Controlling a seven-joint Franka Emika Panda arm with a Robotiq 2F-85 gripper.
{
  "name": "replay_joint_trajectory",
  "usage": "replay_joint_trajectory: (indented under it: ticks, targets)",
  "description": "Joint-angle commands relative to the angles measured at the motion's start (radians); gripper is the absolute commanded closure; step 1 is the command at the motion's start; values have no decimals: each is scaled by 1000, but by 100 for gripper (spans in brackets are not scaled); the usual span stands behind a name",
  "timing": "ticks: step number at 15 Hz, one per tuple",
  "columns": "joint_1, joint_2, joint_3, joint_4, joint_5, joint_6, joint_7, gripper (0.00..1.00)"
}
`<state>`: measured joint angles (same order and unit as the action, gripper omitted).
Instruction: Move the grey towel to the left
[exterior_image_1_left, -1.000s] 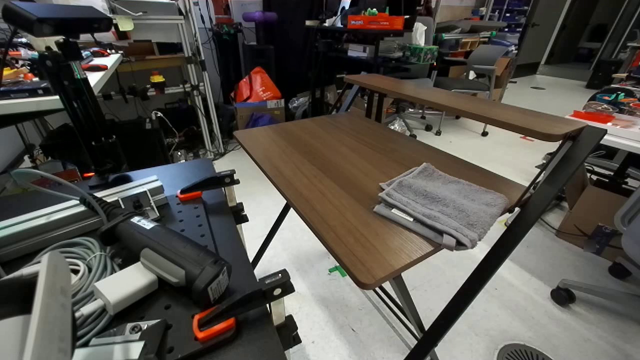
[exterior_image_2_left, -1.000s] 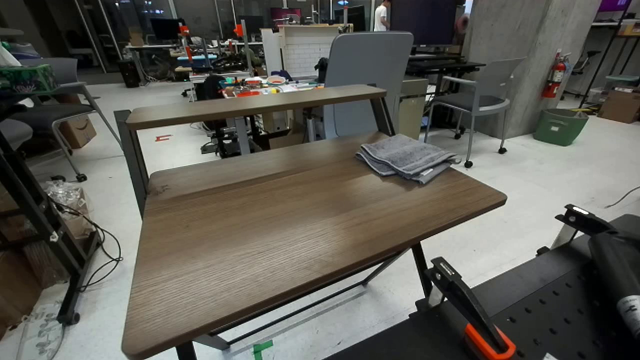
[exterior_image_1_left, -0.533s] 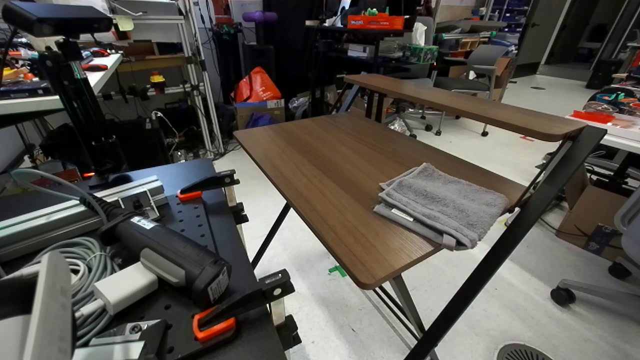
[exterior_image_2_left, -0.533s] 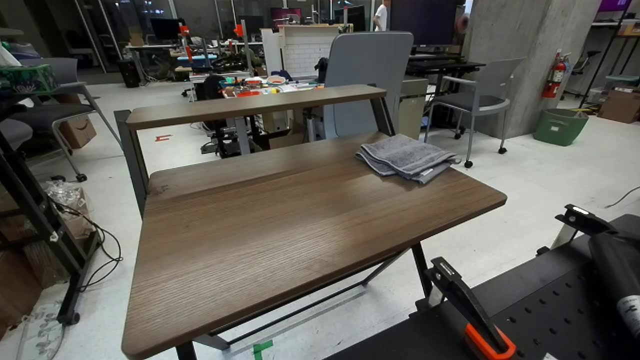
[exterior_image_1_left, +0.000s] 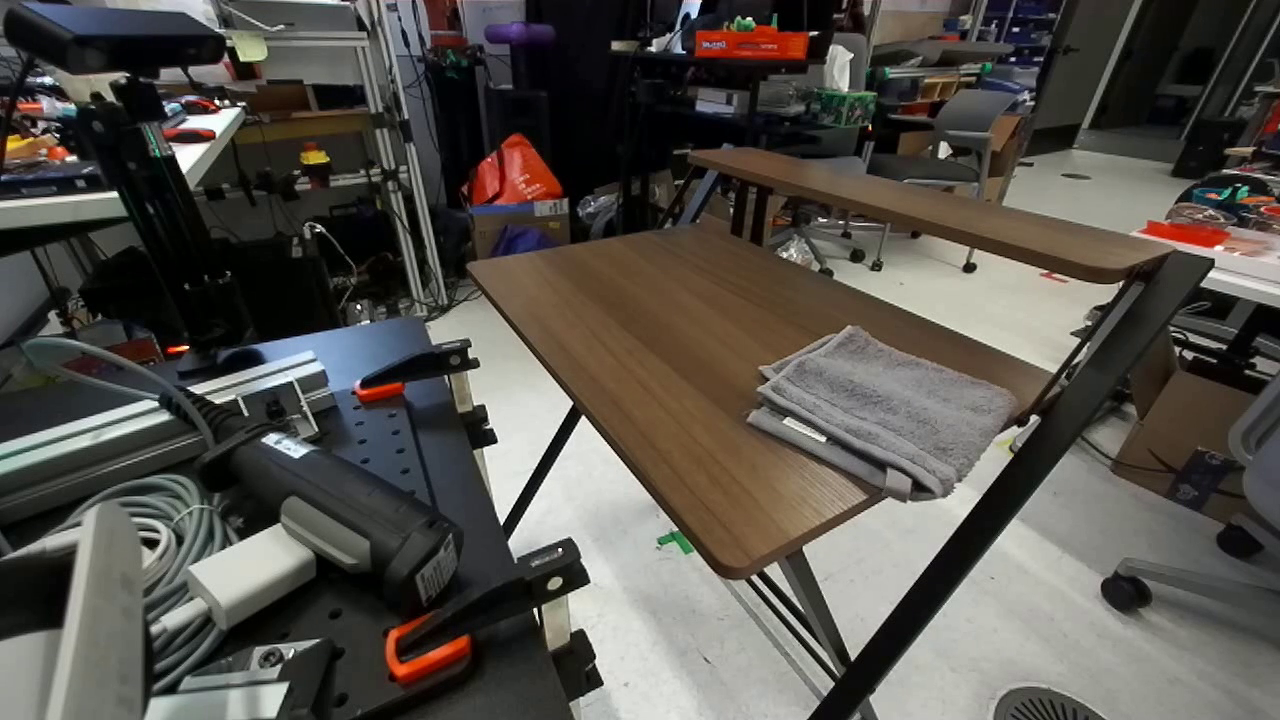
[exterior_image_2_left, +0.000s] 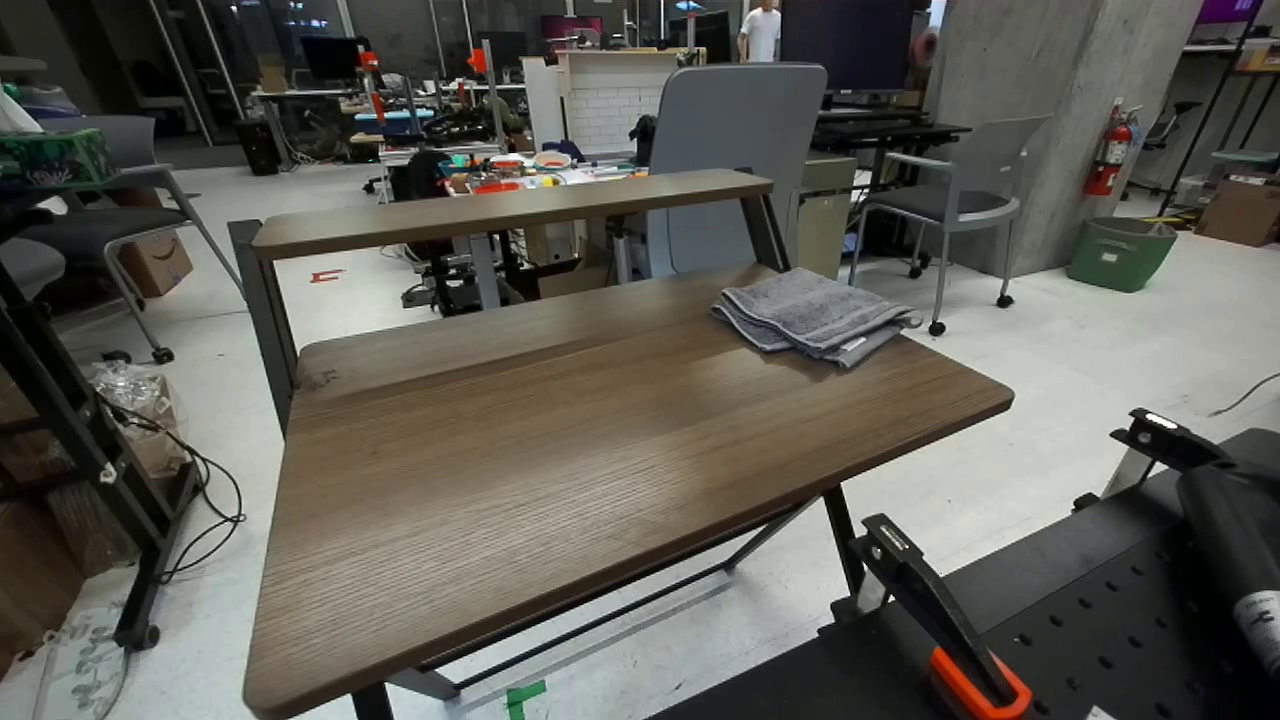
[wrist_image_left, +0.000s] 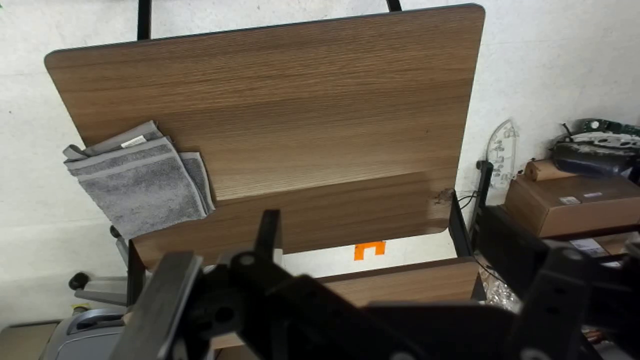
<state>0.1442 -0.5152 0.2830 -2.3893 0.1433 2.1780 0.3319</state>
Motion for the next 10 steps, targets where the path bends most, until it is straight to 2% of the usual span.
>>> replay_joint_trajectory:
  ticks: [1,6,10]
  targets:
    - [9,2,-8,3,-6,-3,4,0]
    - [4,7,-13,0,-5,2,5,0]
    - [-32,56,-60,-5,-2,10,0,0]
